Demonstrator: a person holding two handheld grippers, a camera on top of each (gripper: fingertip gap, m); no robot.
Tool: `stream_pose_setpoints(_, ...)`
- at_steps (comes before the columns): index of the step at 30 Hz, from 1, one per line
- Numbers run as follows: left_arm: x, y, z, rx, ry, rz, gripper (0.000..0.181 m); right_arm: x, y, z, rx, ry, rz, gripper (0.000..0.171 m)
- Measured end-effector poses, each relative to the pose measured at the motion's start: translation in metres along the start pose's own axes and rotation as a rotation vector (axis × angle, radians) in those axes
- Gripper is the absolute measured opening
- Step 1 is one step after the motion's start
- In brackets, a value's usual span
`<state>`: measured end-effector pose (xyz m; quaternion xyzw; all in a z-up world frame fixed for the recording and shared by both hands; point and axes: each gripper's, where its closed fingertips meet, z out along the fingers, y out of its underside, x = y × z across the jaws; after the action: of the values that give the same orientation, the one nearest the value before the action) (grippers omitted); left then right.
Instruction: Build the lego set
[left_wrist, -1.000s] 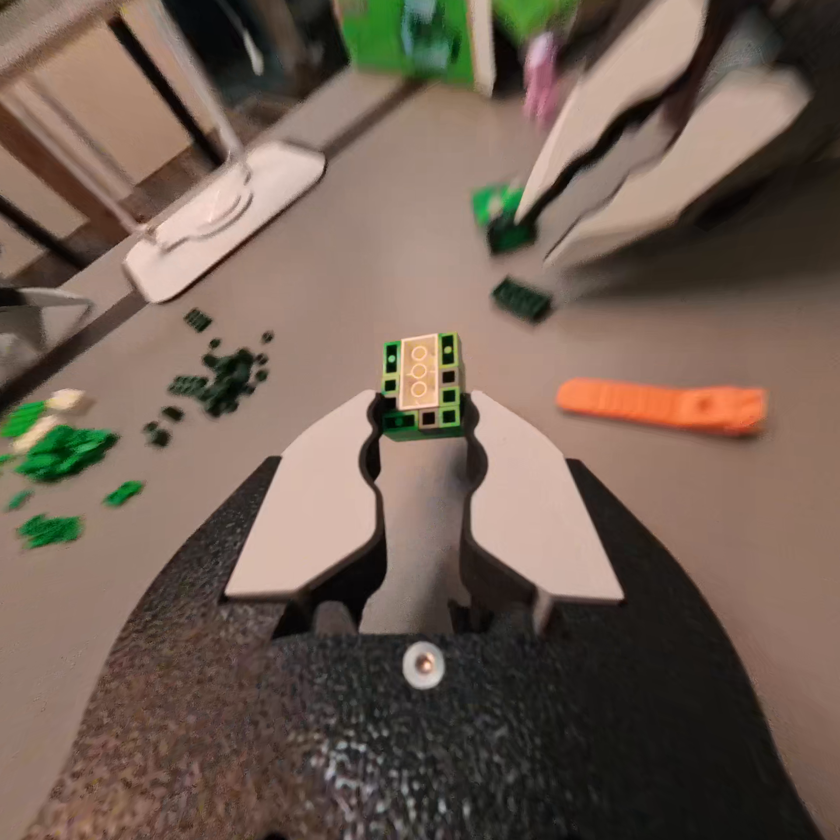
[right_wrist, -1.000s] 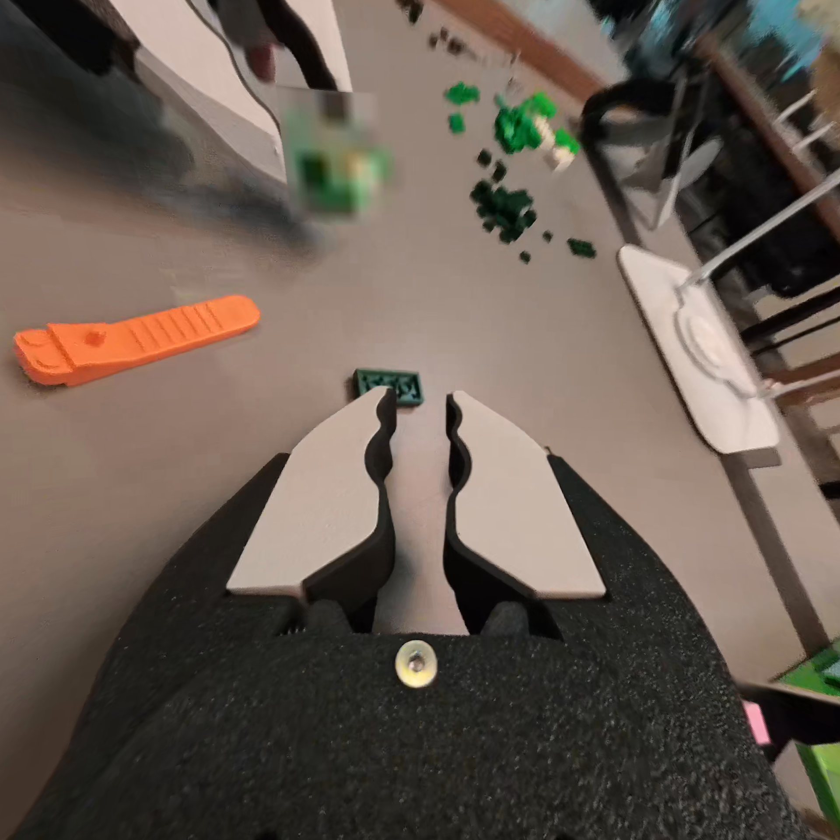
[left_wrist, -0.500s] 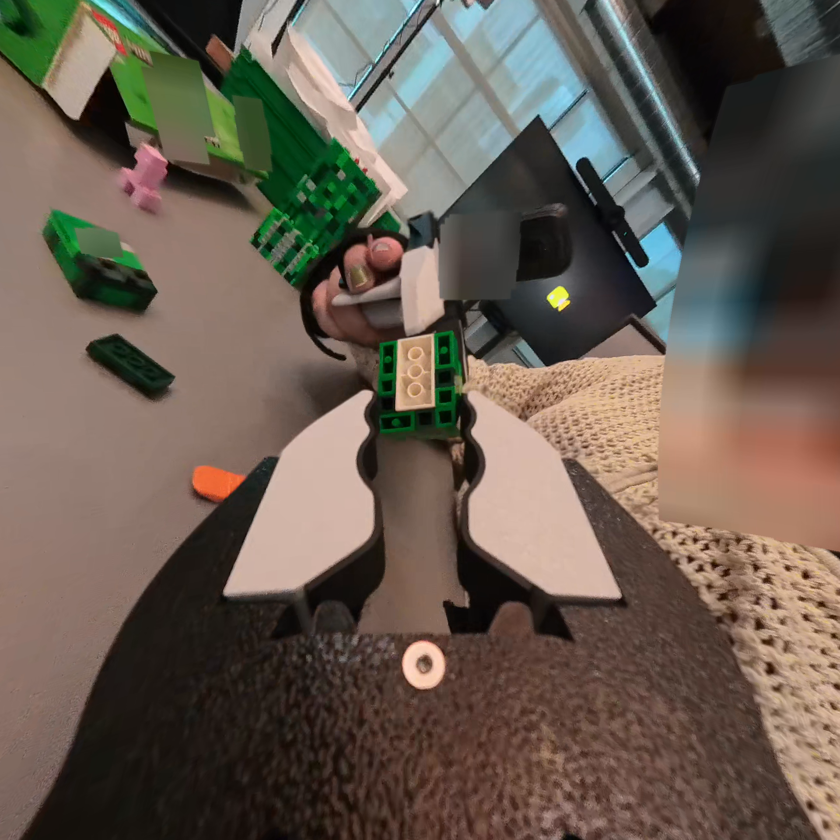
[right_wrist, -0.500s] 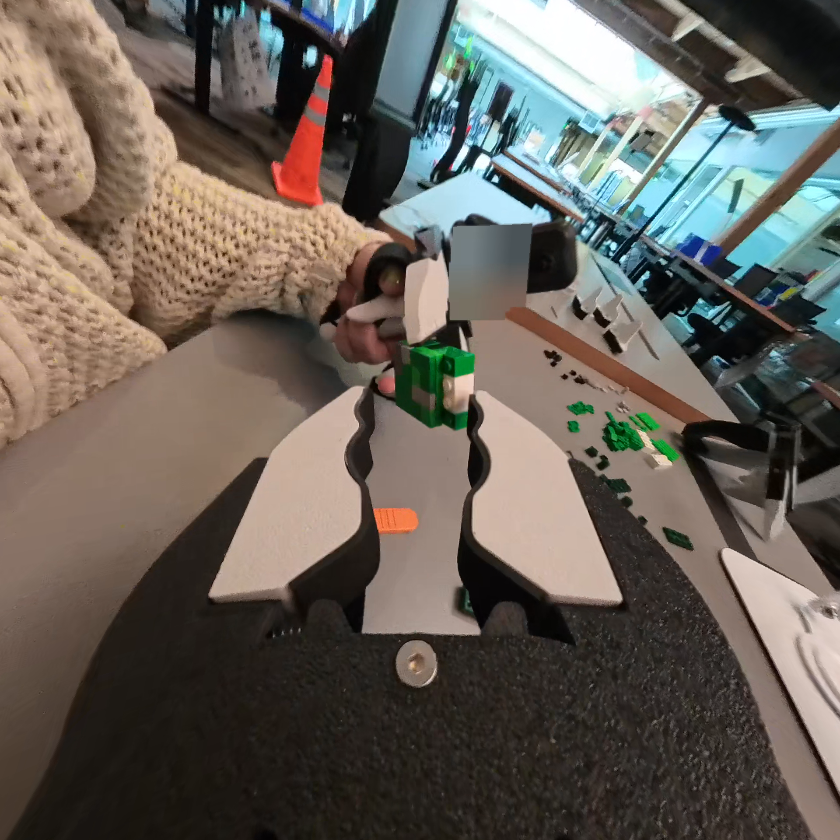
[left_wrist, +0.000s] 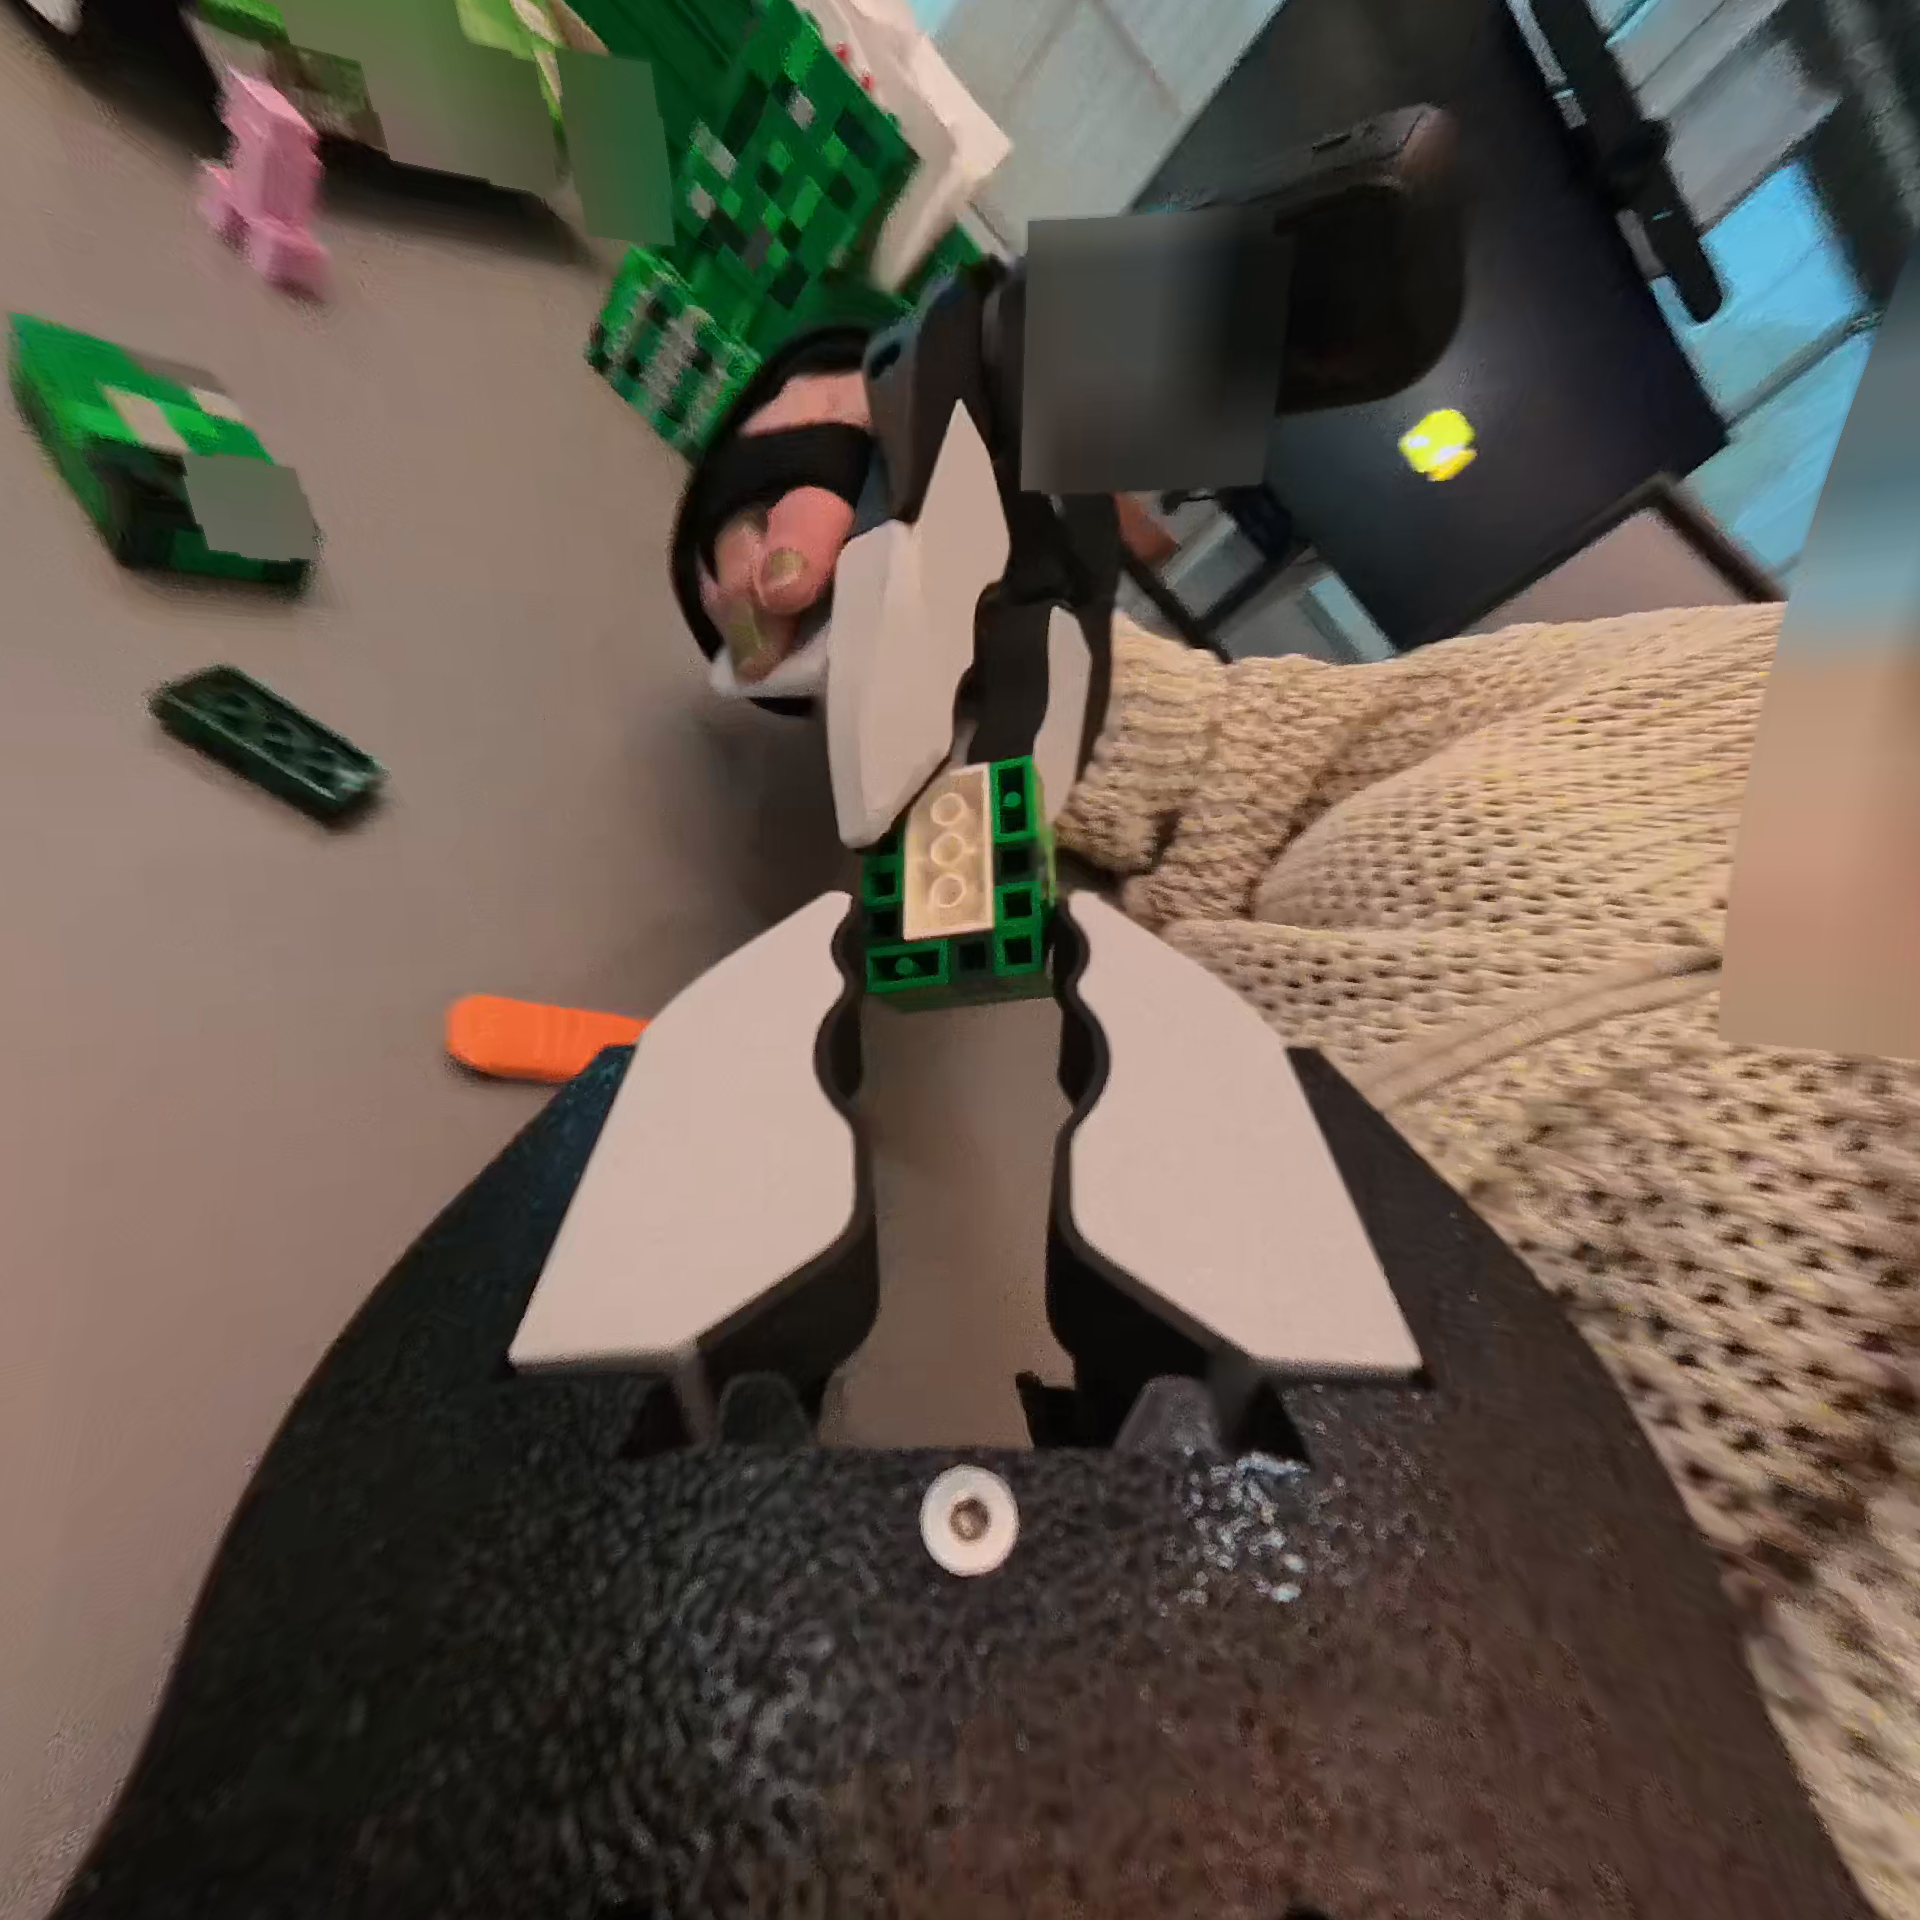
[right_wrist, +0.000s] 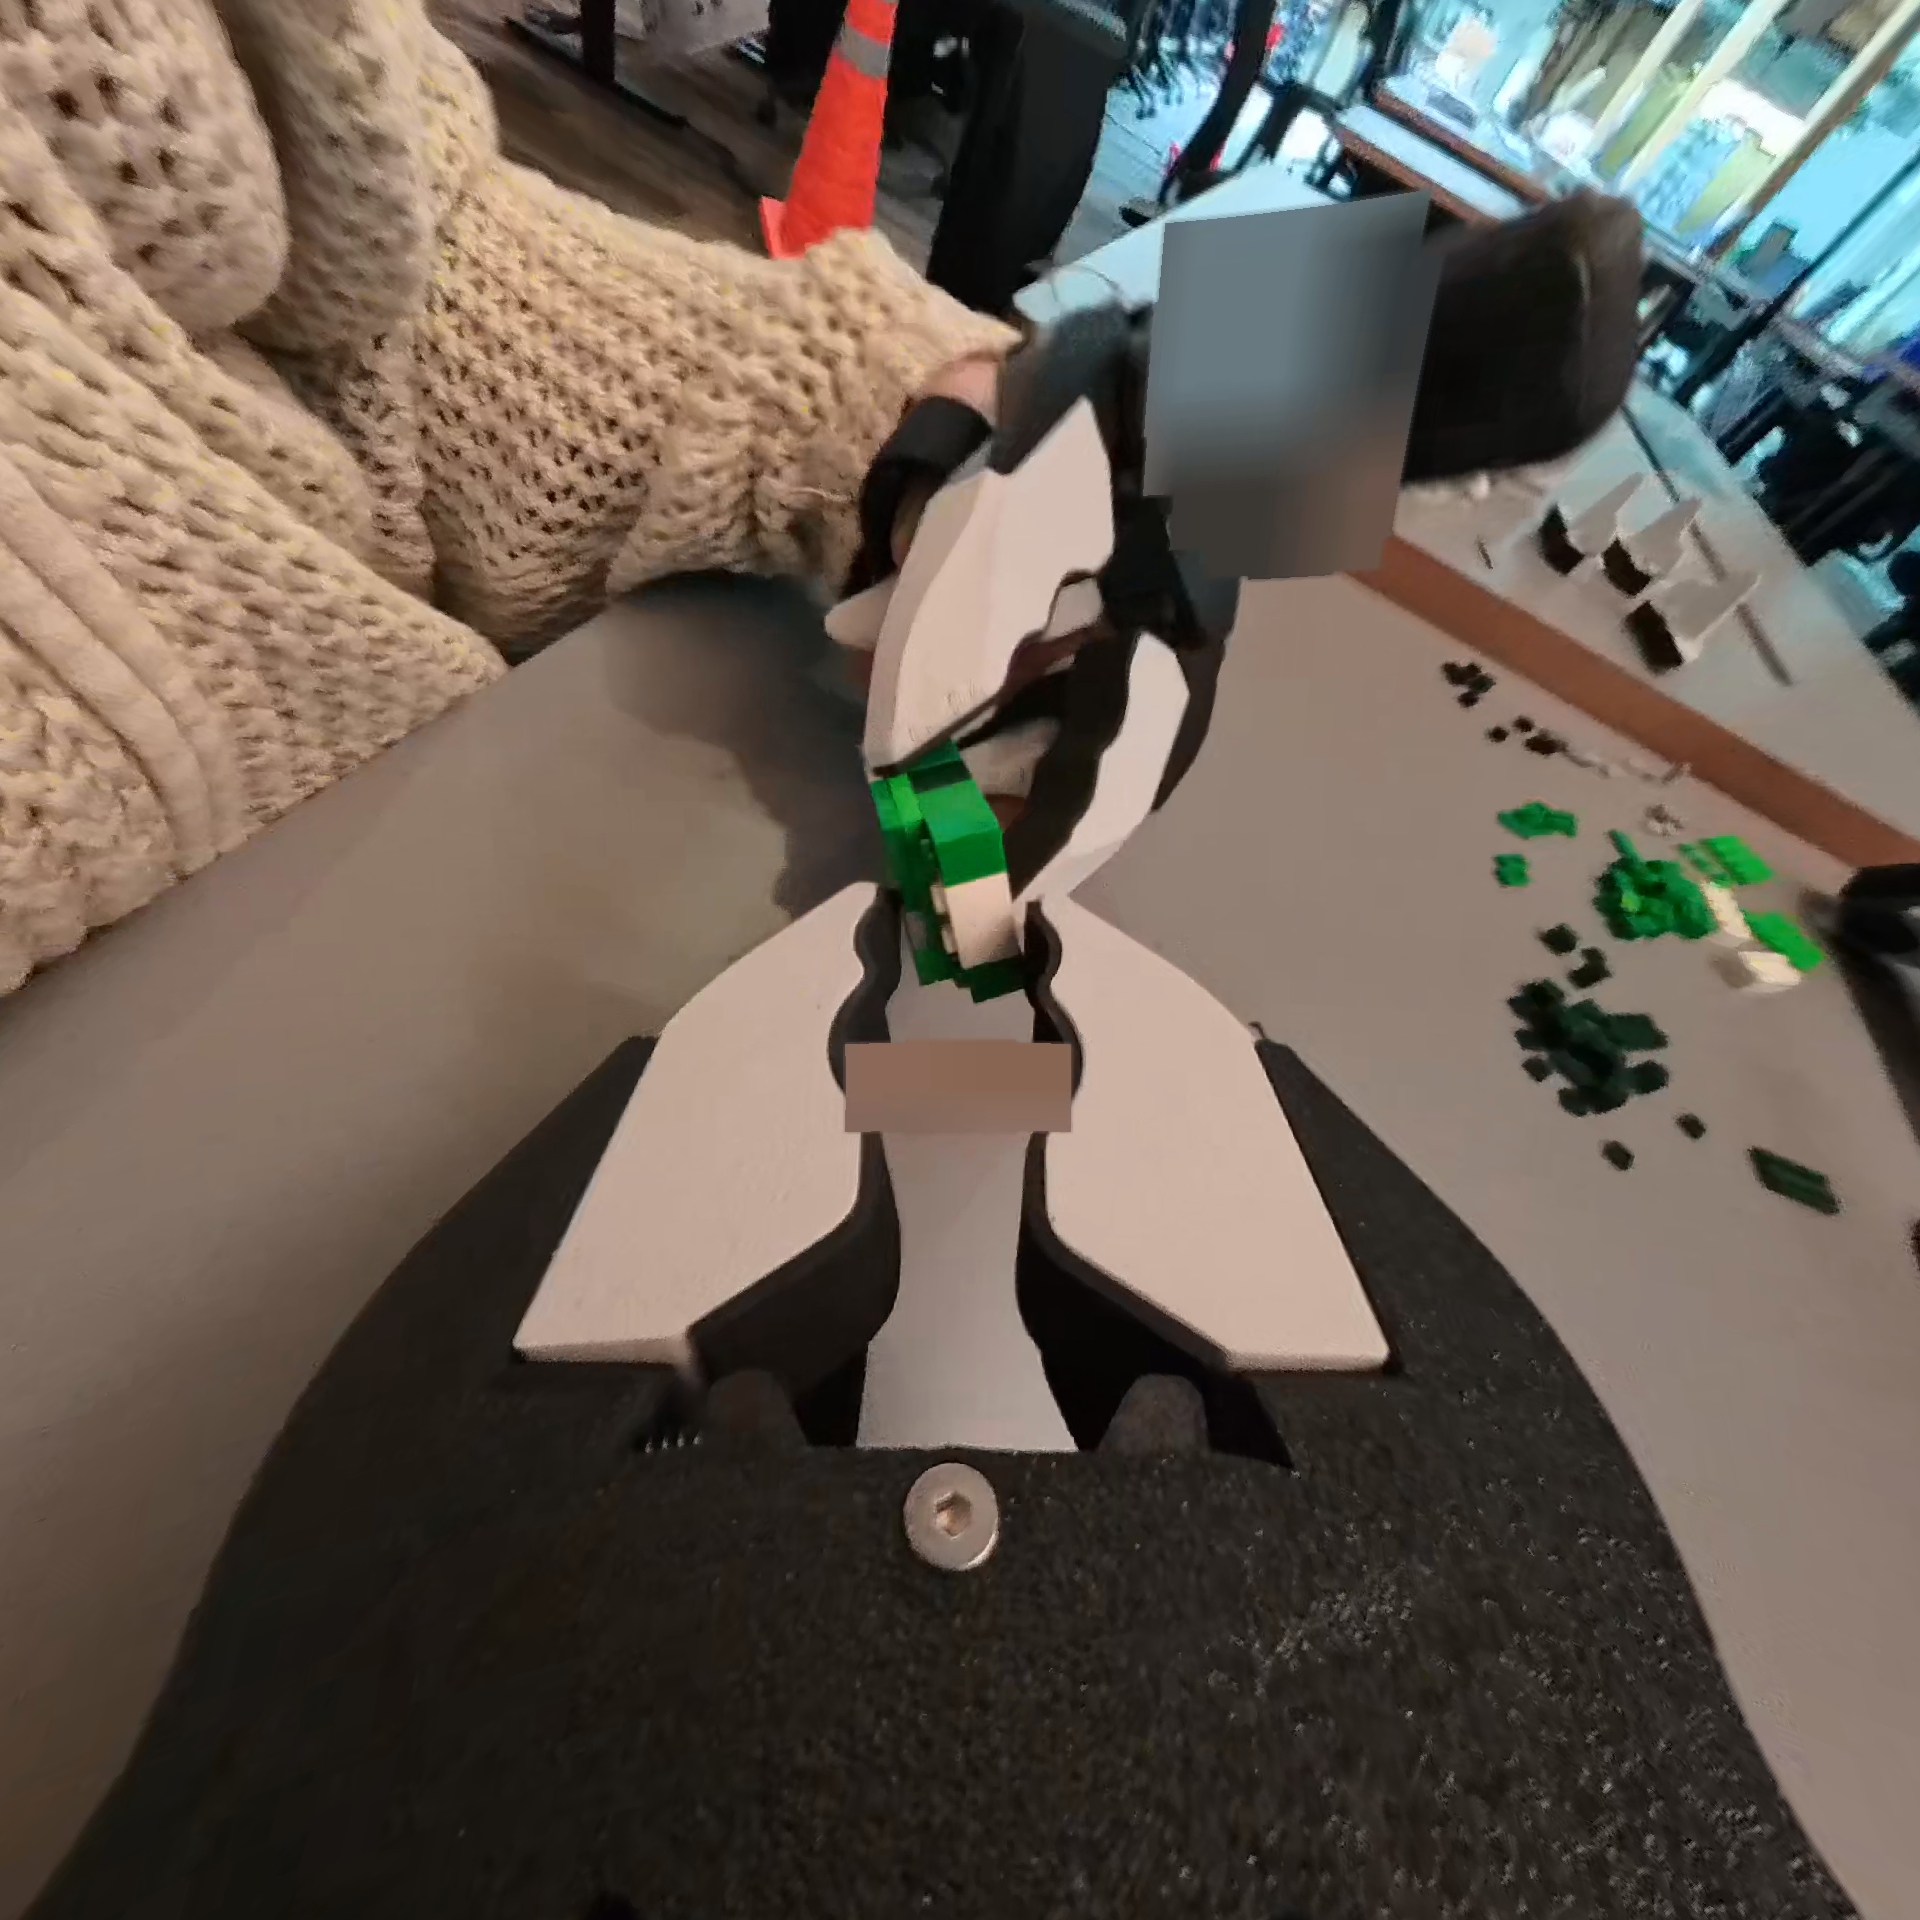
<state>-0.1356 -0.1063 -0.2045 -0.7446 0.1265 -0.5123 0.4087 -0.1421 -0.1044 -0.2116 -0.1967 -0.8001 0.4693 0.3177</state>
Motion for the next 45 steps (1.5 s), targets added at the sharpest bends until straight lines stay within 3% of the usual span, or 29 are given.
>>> stream_pose_setpoints(3,-0.016,-0.016,-0.007,0.096,-0.2,0.231,0.052,0.013,0.008,-0.001,0.03,0.049,0.122,0.02)
stream_pose_setpoints(7,-0.031,-0.032,-0.019,0.182,-0.479,0.508,0.059,0.032,0.016,-0.006,0.103,0.13,0.26,0.019)
stream_pose_setpoints(10,-0.038,-0.028,-0.015,0.158,-0.55,0.593,0.053,0.032,0.017,-0.007,0.121,0.123,0.275,0.019)
stream_pose_setpoints(15,-0.032,-0.02,0.001,0.144,-0.484,0.668,0.026,0.026,0.013,-0.006,0.139,0.093,0.267,0.018)
stream_pose_setpoints(18,-0.036,-0.031,-0.011,0.203,-0.58,0.765,0.018,0.04,0.013,-0.013,0.158,0.191,0.264,0.02)
stream_pose_setpoints(21,-0.05,-0.041,-0.037,0.229,-0.803,0.932,0.018,0.065,0.041,-0.028,-0.012,0.36,0.266,0.026)
stream_pose_setpoints(23,-0.057,-0.04,-0.045,0.193,-0.891,1.023,0.018,0.066,0.062,-0.03,-0.166,0.344,0.264,0.032)
stream_pose_setpoints(30,-0.062,-0.03,-0.032,0.069,-0.914,1.166,0.018,0.064,0.108,-0.017,-0.438,0.238,0.351,0.048)
stream_pose_setpoints(35,-0.06,-0.033,-0.035,0.106,-0.912,1.148,0.018,0.069,0.111,-0.012,-0.471,0.182,0.324,0.043)
stream_pose_setpoints(37,-0.06,-0.034,-0.037,0.118,-0.923,1.146,0.018,0.07,0.113,-0.011,-0.491,0.171,0.318,0.032)
stream_pose_setpoints(45,-0.061,-0.033,-0.036,0.104,-0.937,1.167,0.018,0.059,0.085,-0.011,-0.306,0.073,0.389,0.032)
